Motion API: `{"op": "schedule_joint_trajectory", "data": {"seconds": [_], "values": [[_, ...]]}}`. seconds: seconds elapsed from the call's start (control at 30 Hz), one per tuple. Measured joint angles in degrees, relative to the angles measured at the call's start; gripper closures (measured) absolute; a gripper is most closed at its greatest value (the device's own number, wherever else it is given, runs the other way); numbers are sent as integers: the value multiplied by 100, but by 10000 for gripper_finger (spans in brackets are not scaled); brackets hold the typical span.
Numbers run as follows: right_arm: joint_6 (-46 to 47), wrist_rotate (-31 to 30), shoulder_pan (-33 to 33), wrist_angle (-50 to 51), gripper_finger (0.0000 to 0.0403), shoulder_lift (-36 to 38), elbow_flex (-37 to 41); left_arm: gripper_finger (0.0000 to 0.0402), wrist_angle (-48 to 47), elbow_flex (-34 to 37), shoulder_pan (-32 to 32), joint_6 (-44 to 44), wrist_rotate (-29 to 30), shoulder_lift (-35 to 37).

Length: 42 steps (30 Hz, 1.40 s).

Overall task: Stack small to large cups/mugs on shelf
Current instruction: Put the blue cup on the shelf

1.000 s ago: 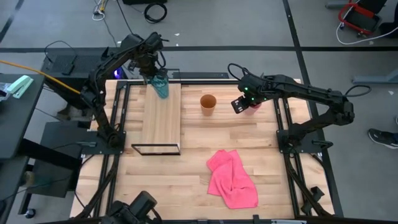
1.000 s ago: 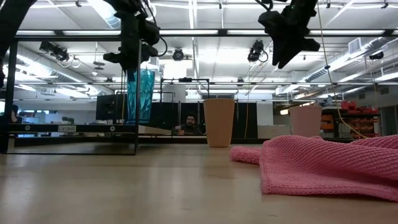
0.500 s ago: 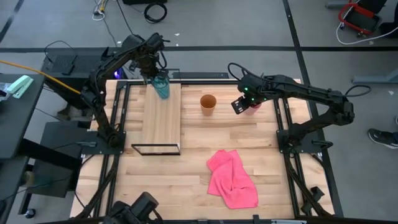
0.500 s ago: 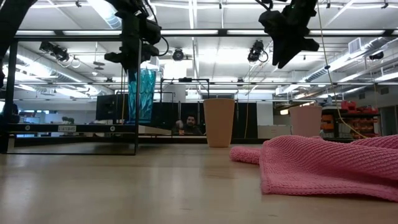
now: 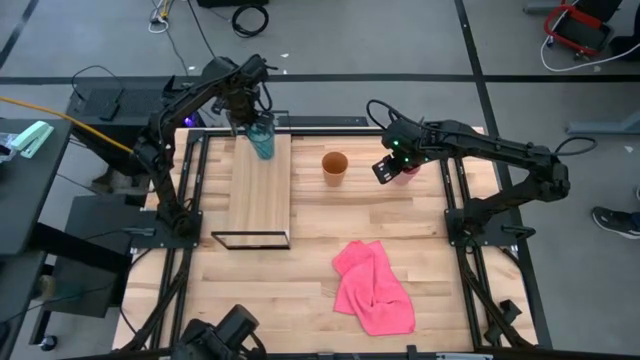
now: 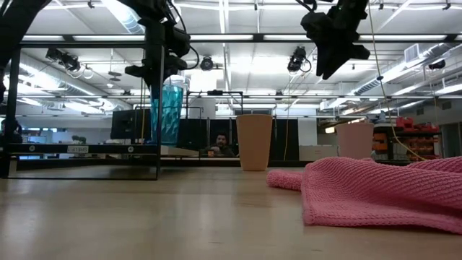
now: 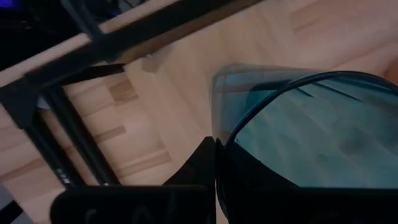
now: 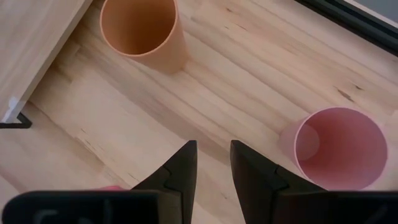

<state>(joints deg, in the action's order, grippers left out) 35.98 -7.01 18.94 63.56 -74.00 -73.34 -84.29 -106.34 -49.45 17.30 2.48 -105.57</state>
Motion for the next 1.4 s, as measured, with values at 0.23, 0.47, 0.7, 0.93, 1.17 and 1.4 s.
{"op": "schedule_joint_trajectory", "data": {"seconds": [0.23,0.47,0.7,0.93,1.17,1.4], "values": [[-19,0,0,0,298,0,0,389,-28,0,-28,-46,51,-12],[-68,0,0,0,298,0,0,389,-137,0,-31,-136,51,-51],[-128,0,0,1,298,0,0,389,-364,0,-59,-144,51,-69],[-156,0,0,0,298,0,0,389,-353,-1,-44,-120,46,-89],[-170,0,0,1,298,0,0,389,-345,-9,2,-198,-2,-189],[-213,0,0,1,299,2,0,378,-348,-7,1,-209,-12,-196]]}}
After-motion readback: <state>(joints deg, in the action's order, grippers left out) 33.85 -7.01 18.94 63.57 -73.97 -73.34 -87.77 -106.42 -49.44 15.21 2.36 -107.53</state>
